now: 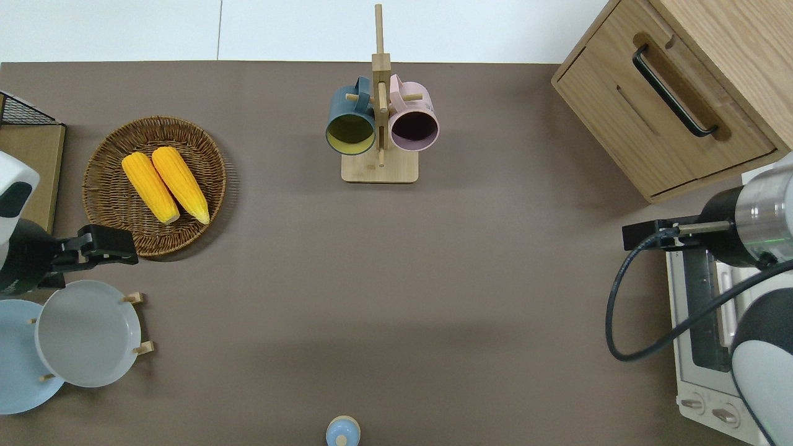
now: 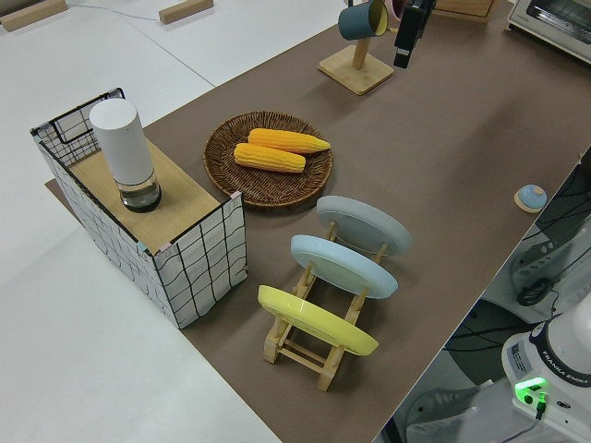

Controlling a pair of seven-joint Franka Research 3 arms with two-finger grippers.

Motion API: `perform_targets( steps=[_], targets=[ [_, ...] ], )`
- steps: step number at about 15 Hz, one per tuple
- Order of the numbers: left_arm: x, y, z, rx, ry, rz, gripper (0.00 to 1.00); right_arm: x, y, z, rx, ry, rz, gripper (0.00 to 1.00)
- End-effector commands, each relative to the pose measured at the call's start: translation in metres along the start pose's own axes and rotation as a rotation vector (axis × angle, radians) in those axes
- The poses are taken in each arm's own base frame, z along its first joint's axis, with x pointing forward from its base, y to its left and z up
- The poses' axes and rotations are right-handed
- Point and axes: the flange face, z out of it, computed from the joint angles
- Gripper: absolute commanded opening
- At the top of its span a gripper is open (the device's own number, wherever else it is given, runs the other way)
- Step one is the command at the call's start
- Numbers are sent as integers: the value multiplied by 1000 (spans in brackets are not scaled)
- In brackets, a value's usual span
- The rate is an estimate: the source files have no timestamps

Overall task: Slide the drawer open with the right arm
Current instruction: 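Lift the right arm up from beside the toaster oven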

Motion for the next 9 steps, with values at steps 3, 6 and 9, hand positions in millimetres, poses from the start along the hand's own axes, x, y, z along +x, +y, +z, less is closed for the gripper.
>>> perform_targets(
  steps=[3, 6, 9],
  targets=[
    [-3, -3, -5, 0, -3, 6, 993, 25, 6, 3, 48, 5, 48, 983],
    [-4, -3, -5, 1, -5, 6, 993, 28, 4, -4, 48, 19, 45, 983],
    [-4, -3, -5, 1, -5, 6, 993, 28, 6, -2, 44, 10, 46, 983]
  ],
)
